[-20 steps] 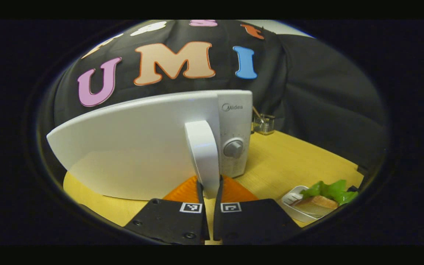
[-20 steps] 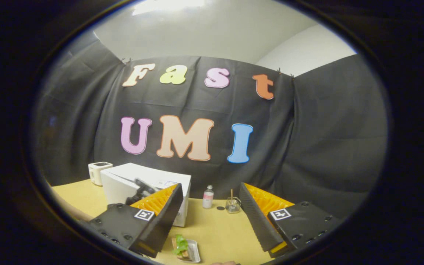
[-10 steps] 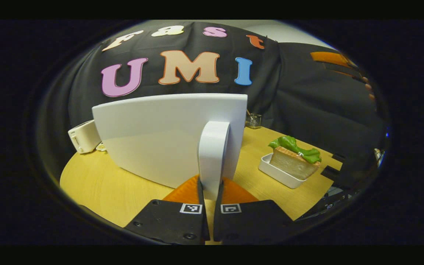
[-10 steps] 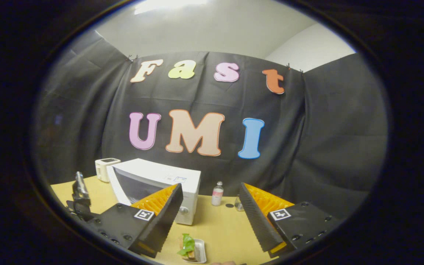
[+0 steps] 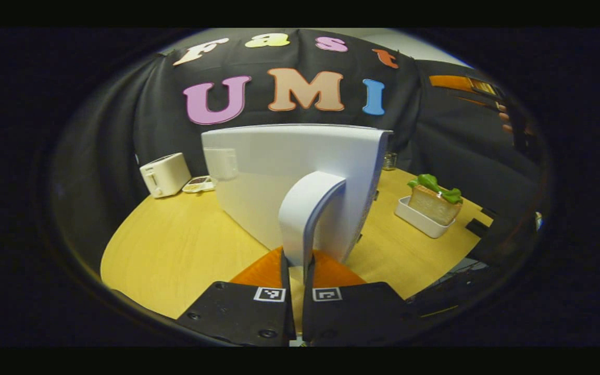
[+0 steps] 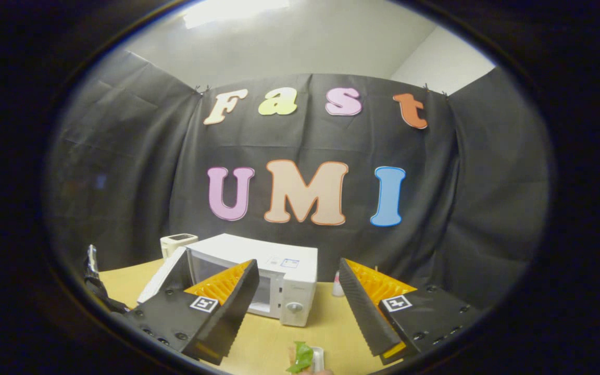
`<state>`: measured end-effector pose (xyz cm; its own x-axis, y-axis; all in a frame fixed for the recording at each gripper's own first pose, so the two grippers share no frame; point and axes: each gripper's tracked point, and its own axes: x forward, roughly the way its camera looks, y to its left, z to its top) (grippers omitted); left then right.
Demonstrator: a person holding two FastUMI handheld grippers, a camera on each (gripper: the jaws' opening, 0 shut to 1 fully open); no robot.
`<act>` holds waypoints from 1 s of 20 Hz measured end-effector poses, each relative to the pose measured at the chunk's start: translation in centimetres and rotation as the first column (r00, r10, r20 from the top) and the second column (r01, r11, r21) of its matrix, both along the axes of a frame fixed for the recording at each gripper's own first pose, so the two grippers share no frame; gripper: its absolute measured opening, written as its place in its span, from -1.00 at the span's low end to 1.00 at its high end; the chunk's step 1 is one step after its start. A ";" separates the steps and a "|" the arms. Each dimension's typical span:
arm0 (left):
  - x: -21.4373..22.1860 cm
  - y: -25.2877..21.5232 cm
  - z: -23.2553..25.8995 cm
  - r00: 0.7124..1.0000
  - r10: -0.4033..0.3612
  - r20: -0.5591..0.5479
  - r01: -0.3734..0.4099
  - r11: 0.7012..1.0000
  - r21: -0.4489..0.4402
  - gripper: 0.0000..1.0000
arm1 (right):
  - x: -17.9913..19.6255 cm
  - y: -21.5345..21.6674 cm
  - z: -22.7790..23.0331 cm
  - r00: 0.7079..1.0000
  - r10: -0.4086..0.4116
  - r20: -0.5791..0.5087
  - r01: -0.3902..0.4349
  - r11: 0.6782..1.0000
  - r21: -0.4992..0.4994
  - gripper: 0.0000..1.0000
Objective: Open the microwave oven with the left hand, put the food in, and close the microwave oven.
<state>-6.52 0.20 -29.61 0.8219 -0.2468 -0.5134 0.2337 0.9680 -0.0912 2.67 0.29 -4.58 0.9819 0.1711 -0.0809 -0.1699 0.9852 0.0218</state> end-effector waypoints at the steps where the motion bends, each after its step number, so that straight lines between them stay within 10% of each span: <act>1: -0.5 1.6 -0.3 0.999 0.042 -0.009 -0.042 0.999 0.007 -0.91 | 0.0 0.4 0.1 1.000 0.004 -0.001 -0.004 1.000 0.003 0.94; 9: -2.3 9.4 -1.8 0.967 0.234 -0.104 -0.236 0.972 -0.011 -0.73 | 1.4 1.7 0.1 1.000 0.027 -0.015 -0.027 1.000 -0.008 0.93; 13: -2.4 10.9 -2.0 0.961 0.243 -0.128 -0.243 0.970 0.016 -0.16 | 1.5 2.0 0.0 0.999 0.035 -0.024 -0.035 0.999 -0.009 0.93; 16: -2.6 10.3 -2.3 0.956 0.235 -0.174 -0.237 0.971 0.005 0.99 | 1.4 2.1 -0.3 0.998 0.047 -0.030 -0.048 0.999 -0.024 0.93; 20: -2.5 10.2 -2.3 0.956 0.228 -0.186 -0.226 0.974 0.033 1.00 | 1.0 2.0 -0.5 0.998 0.046 -0.030 -0.047 0.998 -0.035 0.93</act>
